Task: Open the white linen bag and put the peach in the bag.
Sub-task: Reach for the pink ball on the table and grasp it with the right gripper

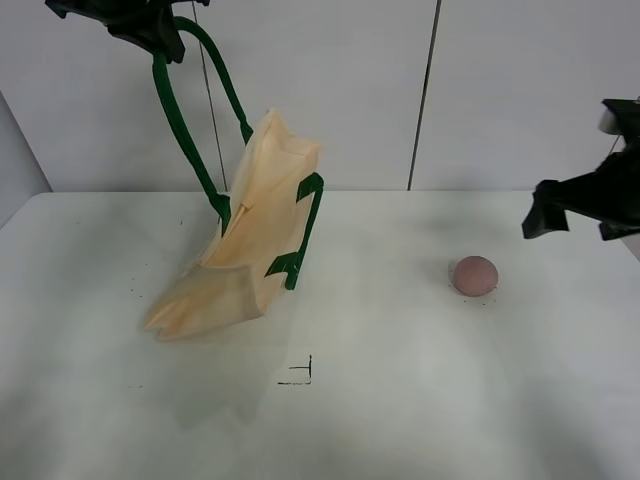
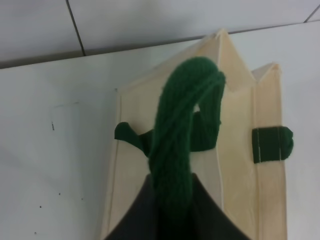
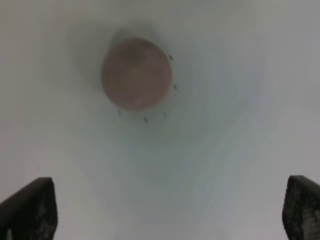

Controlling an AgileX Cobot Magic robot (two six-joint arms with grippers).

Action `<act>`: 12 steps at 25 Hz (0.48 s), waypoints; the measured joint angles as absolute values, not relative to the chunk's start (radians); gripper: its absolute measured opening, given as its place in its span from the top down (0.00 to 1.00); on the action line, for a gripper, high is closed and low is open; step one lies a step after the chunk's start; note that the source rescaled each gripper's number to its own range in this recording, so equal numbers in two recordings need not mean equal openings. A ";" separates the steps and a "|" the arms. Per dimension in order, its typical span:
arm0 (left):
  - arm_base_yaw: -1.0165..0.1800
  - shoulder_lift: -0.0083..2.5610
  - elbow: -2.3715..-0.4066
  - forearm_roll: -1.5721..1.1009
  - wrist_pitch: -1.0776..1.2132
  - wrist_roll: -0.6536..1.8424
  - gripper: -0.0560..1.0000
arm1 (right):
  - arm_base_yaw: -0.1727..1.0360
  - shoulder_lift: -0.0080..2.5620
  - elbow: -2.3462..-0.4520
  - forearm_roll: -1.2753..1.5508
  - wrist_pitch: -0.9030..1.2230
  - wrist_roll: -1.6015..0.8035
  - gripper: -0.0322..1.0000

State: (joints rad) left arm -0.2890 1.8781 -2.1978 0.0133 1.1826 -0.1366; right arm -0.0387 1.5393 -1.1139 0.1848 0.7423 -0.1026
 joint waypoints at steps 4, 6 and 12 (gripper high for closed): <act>-0.289 1.878 -2.198 0.013 1.183 -0.137 0.95 | -0.039 1.775 -1.282 0.251 0.763 -0.149 0.00; -0.289 1.878 -2.198 0.013 1.183 -0.137 0.95 | -0.039 1.861 -1.323 0.258 0.768 -0.156 0.00; -0.289 1.878 -2.198 0.013 1.183 -0.137 0.95 | -0.002 1.983 -1.344 0.213 0.762 -0.185 0.00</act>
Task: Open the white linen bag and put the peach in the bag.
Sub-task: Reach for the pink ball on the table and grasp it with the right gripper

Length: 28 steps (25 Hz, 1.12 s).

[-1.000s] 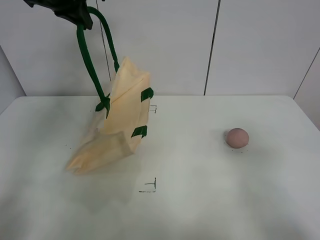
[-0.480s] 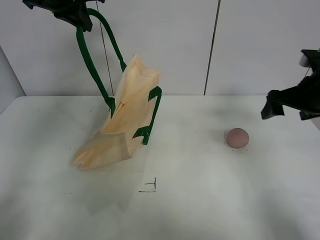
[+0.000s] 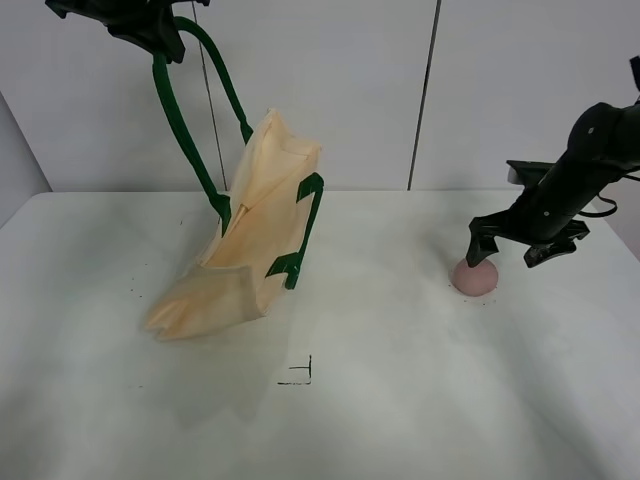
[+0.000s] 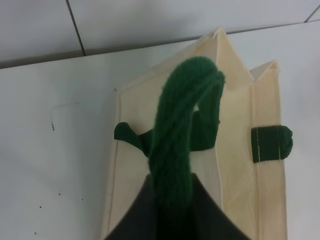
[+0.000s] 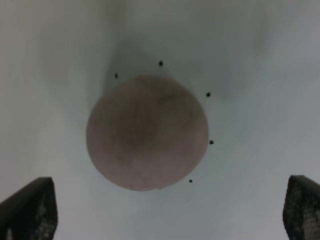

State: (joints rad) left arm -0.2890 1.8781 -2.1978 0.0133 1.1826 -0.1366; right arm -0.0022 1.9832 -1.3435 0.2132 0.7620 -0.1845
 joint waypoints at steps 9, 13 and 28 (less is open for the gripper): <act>-0.289 1.878 -2.198 0.013 1.183 -0.136 0.95 | 0.044 2.037 -1.349 0.147 0.679 -0.151 0.00; -0.289 1.878 -2.198 0.013 1.183 -0.136 0.95 | 0.044 2.095 -1.349 0.148 0.613 -0.158 0.00; -0.289 1.878 -2.198 0.013 1.183 -0.135 0.95 | 0.044 2.119 -1.407 0.209 0.692 -0.194 0.97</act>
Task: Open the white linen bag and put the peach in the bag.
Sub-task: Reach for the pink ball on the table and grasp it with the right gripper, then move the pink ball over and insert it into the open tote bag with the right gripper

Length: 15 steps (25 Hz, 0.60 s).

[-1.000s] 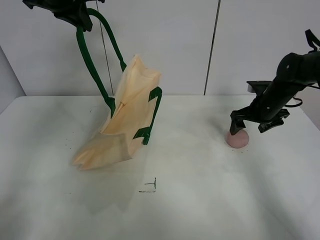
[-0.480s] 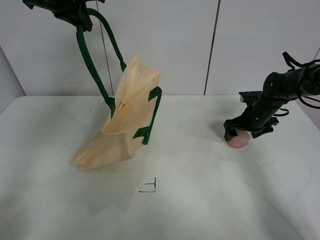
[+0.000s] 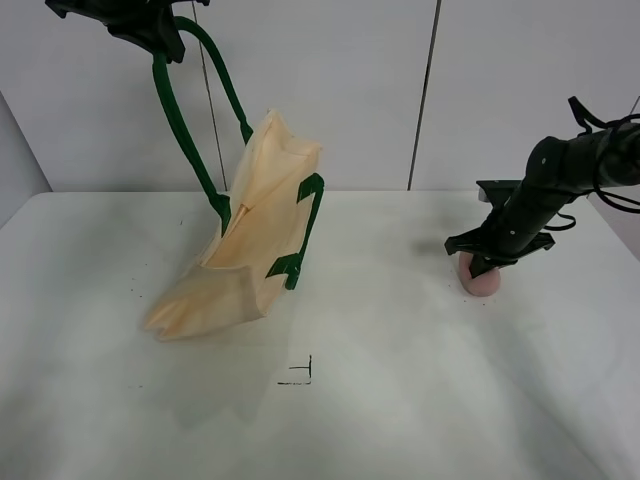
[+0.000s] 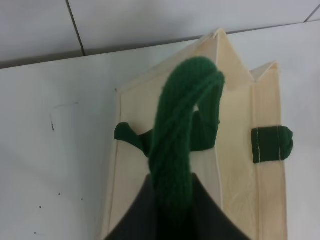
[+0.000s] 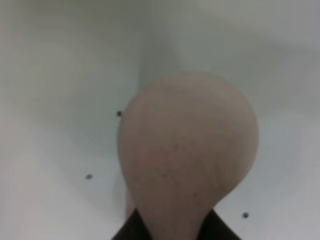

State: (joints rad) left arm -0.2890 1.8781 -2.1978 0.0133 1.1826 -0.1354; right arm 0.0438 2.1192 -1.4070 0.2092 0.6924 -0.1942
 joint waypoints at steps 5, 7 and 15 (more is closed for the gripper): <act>-0.289 1.878 -2.198 0.013 1.183 -0.134 0.95 | 0.044 2.044 -1.592 0.324 0.893 -0.247 0.97; -0.289 1.878 -2.198 0.013 1.183 -0.133 0.95 | 0.045 2.016 -1.687 0.392 0.958 -0.269 0.97; -0.289 1.878 -2.198 0.013 1.183 -0.133 0.95 | 0.223 2.000 -1.928 0.524 1.044 -0.277 0.97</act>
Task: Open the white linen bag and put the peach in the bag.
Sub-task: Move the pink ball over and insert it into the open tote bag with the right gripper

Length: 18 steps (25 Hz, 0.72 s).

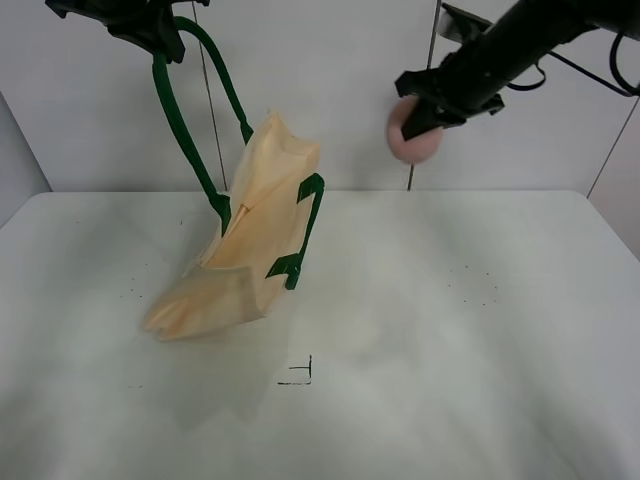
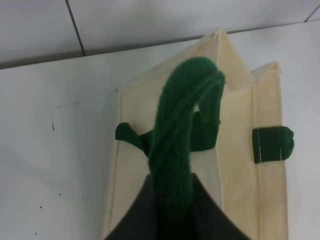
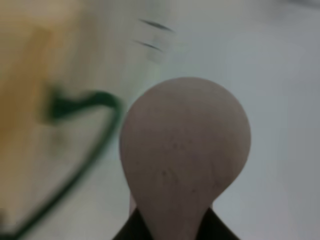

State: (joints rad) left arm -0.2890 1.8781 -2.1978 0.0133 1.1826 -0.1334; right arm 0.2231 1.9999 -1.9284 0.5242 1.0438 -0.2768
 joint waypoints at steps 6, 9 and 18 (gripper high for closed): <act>-0.289 1.878 -2.198 0.013 1.183 -0.133 0.95 | 0.426 2.033 -1.931 0.564 0.982 -0.278 0.97; -0.289 1.878 -2.198 0.013 1.183 -0.133 0.95 | 0.498 2.078 -1.931 0.568 0.942 -0.278 0.97; -0.289 1.878 -2.198 0.013 1.183 -0.133 0.95 | 0.555 2.207 -1.931 0.569 0.843 -0.278 0.97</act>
